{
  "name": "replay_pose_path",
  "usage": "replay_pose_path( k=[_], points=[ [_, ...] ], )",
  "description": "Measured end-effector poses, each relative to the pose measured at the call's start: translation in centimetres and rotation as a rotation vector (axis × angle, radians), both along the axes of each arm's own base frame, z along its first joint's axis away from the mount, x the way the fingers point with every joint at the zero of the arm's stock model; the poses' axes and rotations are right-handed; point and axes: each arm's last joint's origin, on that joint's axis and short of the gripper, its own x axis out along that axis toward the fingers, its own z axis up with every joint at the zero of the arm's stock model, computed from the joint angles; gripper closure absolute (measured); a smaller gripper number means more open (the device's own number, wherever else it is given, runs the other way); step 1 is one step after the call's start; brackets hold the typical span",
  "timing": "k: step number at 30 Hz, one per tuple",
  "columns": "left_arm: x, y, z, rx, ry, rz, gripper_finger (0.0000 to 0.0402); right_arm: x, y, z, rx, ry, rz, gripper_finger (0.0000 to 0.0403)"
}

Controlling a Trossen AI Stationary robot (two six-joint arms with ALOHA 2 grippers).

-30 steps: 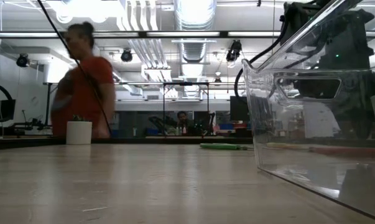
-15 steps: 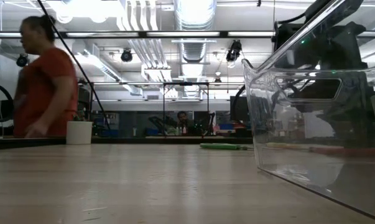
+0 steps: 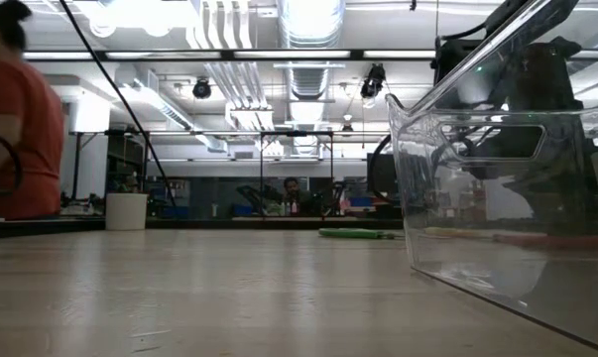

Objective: Pick & Place Paint Supplies
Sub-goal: Put the red scissors into the left transparent bin

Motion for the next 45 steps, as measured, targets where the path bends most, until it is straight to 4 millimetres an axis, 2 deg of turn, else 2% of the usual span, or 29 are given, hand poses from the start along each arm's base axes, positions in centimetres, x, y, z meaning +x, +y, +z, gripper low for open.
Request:
replay_pose_path(
  k=[8,17,37,45],
  points=[
    [0.0,0.0,0.0,0.0,0.0,0.0,0.0088,0.1,0.0,0.0,-0.001,-0.011,0.001,0.0232],
    [0.0,0.0,0.0,-0.002,-0.001,0.001,0.0088,0.3,0.0,0.0,0.001,-0.03,0.012,0.0343],
    [0.0,0.0,0.0,-0.002,-0.001,0.001,0.0088,0.4,-0.1,0.4,-0.032,-0.069,0.017,0.0328],
    [0.0,0.0,0.0,0.001,0.0,0.0,0.0088,0.8,-0.3,2.9,-0.093,-0.189,0.034,0.0327]
  ],
)
